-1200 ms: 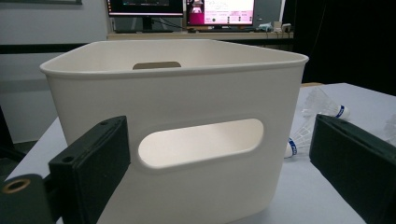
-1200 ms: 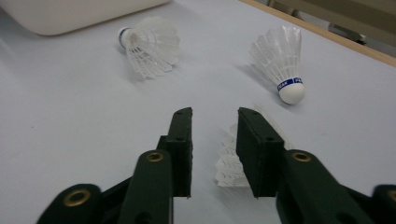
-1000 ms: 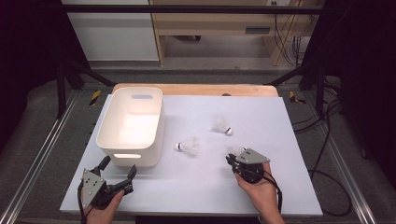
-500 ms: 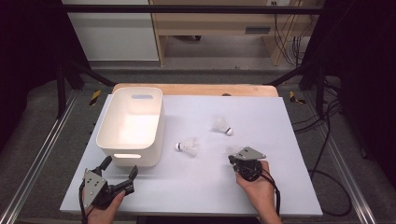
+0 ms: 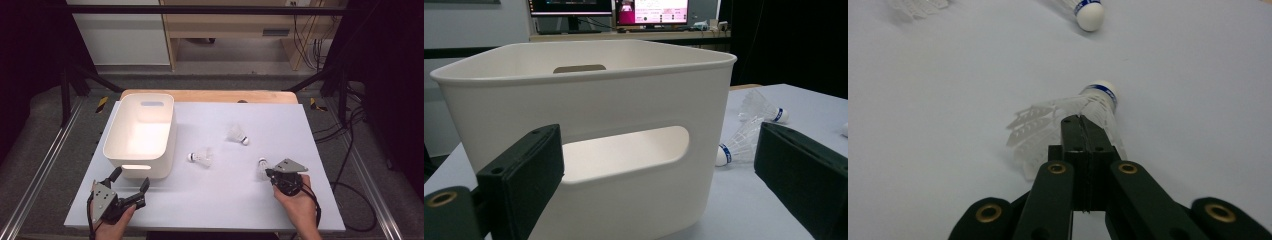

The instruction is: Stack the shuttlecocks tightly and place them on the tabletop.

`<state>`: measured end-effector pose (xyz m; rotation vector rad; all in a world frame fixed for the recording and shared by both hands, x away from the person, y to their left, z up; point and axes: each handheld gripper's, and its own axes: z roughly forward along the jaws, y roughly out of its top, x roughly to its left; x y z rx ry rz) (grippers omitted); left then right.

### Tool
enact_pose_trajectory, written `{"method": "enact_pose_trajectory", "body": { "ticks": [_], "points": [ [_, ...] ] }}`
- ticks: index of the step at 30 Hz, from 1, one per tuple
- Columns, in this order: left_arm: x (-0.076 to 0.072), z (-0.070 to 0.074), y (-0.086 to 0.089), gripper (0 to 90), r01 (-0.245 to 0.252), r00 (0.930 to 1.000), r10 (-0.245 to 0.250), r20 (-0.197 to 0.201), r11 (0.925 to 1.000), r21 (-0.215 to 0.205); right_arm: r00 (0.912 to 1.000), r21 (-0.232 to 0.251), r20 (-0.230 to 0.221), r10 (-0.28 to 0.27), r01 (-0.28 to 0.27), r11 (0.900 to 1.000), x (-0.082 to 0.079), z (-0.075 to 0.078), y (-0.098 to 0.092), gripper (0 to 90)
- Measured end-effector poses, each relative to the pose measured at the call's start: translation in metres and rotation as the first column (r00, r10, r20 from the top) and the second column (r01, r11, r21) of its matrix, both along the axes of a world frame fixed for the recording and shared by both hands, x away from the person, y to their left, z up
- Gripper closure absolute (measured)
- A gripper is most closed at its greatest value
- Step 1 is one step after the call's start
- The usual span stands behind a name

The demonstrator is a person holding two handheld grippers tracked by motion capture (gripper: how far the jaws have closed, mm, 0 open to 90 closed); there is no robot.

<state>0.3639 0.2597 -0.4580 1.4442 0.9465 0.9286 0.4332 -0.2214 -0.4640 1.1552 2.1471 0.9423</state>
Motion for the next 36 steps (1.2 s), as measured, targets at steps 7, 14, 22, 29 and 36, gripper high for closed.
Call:
{"method": "enact_pose_trajectory", "body": {
  "ticks": [7,14,22,29,36],
  "points": [
    [-0.001,0.0,0.0,5.9,0.001,1.0,-0.001,0.0,1.0,0.002,1.0,-0.011,0.006,-0.001,0.001,1.0,0.006,0.003,-0.017,90.0],
    [0.0,-0.001,0.002,5.9,-0.003,1.0,0.003,-0.002,1.0,-0.003,0.9998,-0.009,0.012,0.016,-0.016,1.0,0.013,0.005,-0.022,90.0],
    [0.0,-0.001,0.001,5.9,0.001,1.0,-0.001,-0.001,1.0,-0.007,0.9997,0.008,0.003,0.023,-0.023,1.0,0.014,0.002,-0.023,90.0],
    [0.0,-0.001,0.002,5.9,0.001,1.0,-0.001,-0.004,1.0,-0.007,0.9998,0.024,-0.005,0.02,-0.02,1.0,0.012,0.001,-0.026,90.0],
    [0.0,-0.001,0.002,5.7,0.001,1.0,-0.001,-0.002,0.9999,-0.013,0.9996,0.037,-0.015,0.025,-0.024,0.999,0.005,0.0,-0.031,90.0]
  ]
}}
